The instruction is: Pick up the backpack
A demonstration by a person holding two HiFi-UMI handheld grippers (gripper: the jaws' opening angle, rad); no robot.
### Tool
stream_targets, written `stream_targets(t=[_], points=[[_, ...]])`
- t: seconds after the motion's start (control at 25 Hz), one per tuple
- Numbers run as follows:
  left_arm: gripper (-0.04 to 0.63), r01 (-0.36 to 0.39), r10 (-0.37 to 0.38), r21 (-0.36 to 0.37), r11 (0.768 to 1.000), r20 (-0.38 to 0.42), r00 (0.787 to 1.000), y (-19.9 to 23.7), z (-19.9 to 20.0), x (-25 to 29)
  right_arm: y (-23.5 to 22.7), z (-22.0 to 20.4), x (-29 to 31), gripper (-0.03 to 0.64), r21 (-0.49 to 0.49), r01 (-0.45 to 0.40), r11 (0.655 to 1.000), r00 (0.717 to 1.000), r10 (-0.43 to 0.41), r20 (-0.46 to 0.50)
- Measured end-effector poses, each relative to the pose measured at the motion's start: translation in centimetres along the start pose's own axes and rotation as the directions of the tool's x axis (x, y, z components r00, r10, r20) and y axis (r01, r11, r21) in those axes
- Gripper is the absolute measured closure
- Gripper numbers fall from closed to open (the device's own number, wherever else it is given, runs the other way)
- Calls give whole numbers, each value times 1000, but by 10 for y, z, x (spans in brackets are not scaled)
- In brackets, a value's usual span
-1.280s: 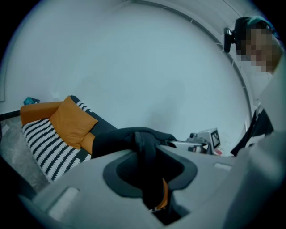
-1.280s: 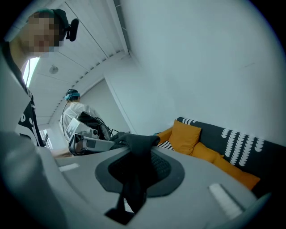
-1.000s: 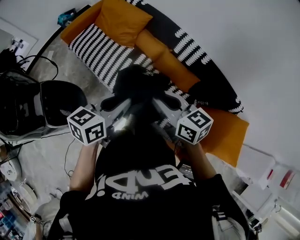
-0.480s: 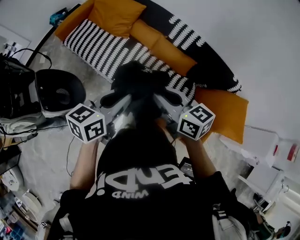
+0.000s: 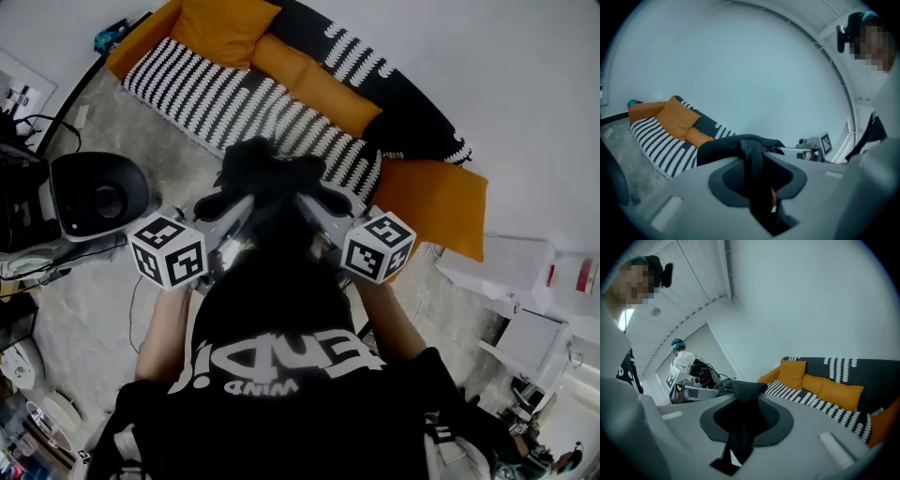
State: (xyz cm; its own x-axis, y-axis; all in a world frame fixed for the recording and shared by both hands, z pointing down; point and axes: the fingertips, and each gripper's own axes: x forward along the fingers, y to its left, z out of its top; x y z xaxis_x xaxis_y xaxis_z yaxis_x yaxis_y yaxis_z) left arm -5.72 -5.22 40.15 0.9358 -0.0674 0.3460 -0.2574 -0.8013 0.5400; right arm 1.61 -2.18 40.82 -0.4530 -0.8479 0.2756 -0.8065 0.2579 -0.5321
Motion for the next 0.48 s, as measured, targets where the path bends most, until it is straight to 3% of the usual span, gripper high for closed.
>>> stream_targets(t=[0.2, 0.48], points=[[499, -56, 56, 13, 998, 14, 998, -15, -15, -12, 14, -11, -12, 558, -61, 4, 998, 1000, -5, -13], [500, -84, 85, -25, 996, 41, 996, -24, -38, -13, 16, -30, -23, 560, -96, -5, 995, 1000, 2, -31]])
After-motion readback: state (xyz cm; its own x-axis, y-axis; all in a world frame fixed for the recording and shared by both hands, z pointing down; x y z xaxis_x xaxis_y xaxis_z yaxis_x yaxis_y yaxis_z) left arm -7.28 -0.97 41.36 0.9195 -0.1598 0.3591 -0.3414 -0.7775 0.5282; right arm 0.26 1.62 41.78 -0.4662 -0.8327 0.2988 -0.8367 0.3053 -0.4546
